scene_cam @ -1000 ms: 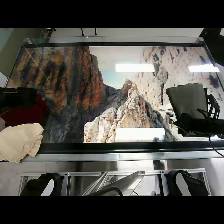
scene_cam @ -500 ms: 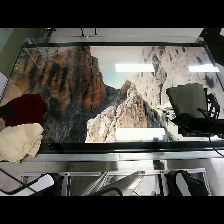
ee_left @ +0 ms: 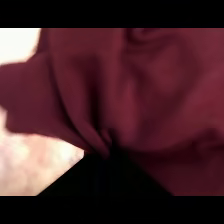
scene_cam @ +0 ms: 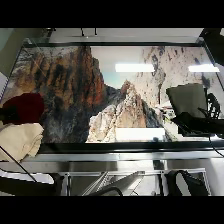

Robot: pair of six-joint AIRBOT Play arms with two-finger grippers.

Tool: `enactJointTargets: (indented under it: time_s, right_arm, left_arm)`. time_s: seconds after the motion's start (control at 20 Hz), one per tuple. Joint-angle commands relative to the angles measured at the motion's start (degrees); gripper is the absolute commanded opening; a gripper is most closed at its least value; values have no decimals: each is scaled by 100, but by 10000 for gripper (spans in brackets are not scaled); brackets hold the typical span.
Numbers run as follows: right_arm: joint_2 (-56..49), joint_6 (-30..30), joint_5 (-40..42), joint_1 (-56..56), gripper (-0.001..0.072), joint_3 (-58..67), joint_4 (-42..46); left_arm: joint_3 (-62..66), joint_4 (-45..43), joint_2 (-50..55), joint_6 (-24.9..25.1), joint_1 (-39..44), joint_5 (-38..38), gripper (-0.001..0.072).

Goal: Fold the shirts.

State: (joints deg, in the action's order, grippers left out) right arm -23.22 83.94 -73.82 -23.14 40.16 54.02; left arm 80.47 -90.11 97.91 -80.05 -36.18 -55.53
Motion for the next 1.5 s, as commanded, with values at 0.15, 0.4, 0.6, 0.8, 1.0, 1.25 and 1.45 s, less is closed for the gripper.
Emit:
enactJointTargets:
  time_s: [0.15, 0.4, 0.6, 0.8, 1.0, 1.25, 1.45]
  right_arm:
    - [-2, -293, -13, 4, 364, -2, -452]
    - [0, -682, -13, 4, 364, -2, -525]
    - [7, -920, -13, 4, 365, -2, -525]
    - [7, -920, -17, 4, 366, -2, -525]
    - [-2, -916, -79, 4, 474, -4, -525]
    - [-42, -914, -94, 22, 500, -4, -525]
    - [-164, -918, -387, 186, 500, -13, -516]
  left_arm:
    - [1204, 2197, -127, 811, 981, -1176, 12]
    - [2291, 4649, -1561, 1113, 2649, -2057, 13]
    - [2011, 4760, -2487, 1104, 4330, -2317, 13]
    - [664, 4444, -2911, 1091, 5613, -1808, 14]
    - [-431, 3711, -2806, 905, 6140, -1176, 14]
    - [-964, 3753, -2280, 909, 6120, -1182, 49]
    - [-590, 3633, -2100, 905, 5718, -1810, 700]
